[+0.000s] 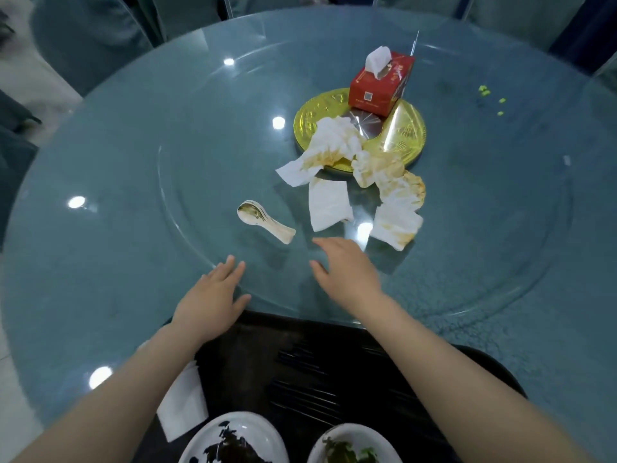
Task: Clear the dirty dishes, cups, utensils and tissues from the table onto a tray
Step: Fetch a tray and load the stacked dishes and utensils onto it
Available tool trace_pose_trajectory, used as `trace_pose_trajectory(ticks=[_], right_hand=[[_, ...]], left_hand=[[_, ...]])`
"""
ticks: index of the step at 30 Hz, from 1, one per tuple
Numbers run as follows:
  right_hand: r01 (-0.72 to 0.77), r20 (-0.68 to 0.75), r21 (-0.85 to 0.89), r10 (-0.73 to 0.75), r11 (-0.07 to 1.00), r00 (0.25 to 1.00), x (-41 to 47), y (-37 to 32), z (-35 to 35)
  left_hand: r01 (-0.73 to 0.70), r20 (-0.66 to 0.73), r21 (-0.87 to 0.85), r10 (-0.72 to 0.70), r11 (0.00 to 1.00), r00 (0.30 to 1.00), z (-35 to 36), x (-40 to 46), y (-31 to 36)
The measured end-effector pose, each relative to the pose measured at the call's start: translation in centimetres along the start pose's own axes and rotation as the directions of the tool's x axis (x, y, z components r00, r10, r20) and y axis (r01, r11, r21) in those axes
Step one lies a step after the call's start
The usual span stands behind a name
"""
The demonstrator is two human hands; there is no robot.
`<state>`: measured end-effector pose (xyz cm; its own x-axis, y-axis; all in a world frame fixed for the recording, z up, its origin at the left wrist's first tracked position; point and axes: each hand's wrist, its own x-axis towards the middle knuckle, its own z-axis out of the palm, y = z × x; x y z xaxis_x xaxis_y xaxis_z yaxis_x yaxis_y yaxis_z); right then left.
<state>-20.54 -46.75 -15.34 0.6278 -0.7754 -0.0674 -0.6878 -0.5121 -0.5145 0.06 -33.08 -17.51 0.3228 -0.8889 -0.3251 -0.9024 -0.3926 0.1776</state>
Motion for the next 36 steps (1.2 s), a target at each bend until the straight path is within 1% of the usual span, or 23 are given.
trace_pose_trajectory(ticks=[3,6,8,10,12,14,18,20,24,27,30,32,34,36], right_hand=[[0.040,-0.004,-0.039,-0.040,0.998,0.999,3.6,-2.5,1.4],[0.017,0.057,-0.166,-0.008,0.986,0.998,6.2,-3.5,3.0],[-0.008,0.031,-0.276,0.017,0.961,0.999,6.9,-3.4,3.6],[0.000,-0.016,-0.367,-0.007,0.930,1.000,6.8,-2.8,3.6],[0.038,-0.022,-0.391,-0.051,0.919,0.998,6.3,-2.1,3.5],[0.044,-0.009,-0.359,-0.050,0.932,0.999,5.4,-1.2,3.4],[-0.028,0.011,-0.213,0.032,0.977,0.999,2.1,0.7,2.2],[-0.078,-0.022,-0.122,0.076,0.989,0.997,-0.7,2.0,1.3],[-0.177,-0.120,-0.053,0.170,0.983,0.978,-8.3,4.9,-0.3],[-0.296,-0.190,0.070,0.304,0.953,0.934,-14.8,6.8,-1.4],[-0.463,-0.196,0.155,0.486,0.873,0.852,-20.7,8.2,-1.6],[-0.576,-0.189,0.160,0.598,0.802,0.779,-24.0,9.0,-1.4],[-0.665,-0.179,0.139,0.679,0.734,0.712,-26.4,9.4,-1.0],[-0.698,-0.167,0.161,0.716,0.698,0.678,-27.9,9.3,-0.4]], left_hand=[[-0.042,-0.005,0.024,0.043,0.999,0.999,-0.1,-0.6,1.0],[-0.075,-0.005,0.033,0.075,0.997,0.997,0.2,-1.3,2.1],[-0.089,-0.013,0.025,0.089,0.996,0.996,0.4,-1.7,2.7],[-0.102,-0.021,0.008,0.102,0.995,0.995,0.5,-1.9,3.3],[-0.107,-0.014,-0.009,0.107,0.994,0.994,0.6,-2.2,3.8],[-0.112,0.002,-0.016,0.112,0.994,0.994,0.8,-2.5,4.4],[-0.113,0.043,-0.008,0.113,0.994,0.993,0.8,-2.8,5.7],[-0.109,0.071,0.011,0.108,0.994,0.992,0.7,-2.9,6.3],[-0.101,0.121,0.054,0.093,0.993,0.988,0.5,-3.2,7.4],[-0.105,0.145,0.102,0.089,0.989,0.985,0.3,-3.4,8.1],[-0.104,0.171,0.153,0.078,0.983,0.982,0.2,-3.4,8.5],[-0.104,0.178,0.184,0.071,0.977,0.981,0.2,-3.4,8.7],[-0.103,0.182,0.206,0.066,0.973,0.981,0.3,-3.3,8.9],[-0.106,0.184,0.222,0.066,0.969,0.981,0.3,-3.2,9.0]])
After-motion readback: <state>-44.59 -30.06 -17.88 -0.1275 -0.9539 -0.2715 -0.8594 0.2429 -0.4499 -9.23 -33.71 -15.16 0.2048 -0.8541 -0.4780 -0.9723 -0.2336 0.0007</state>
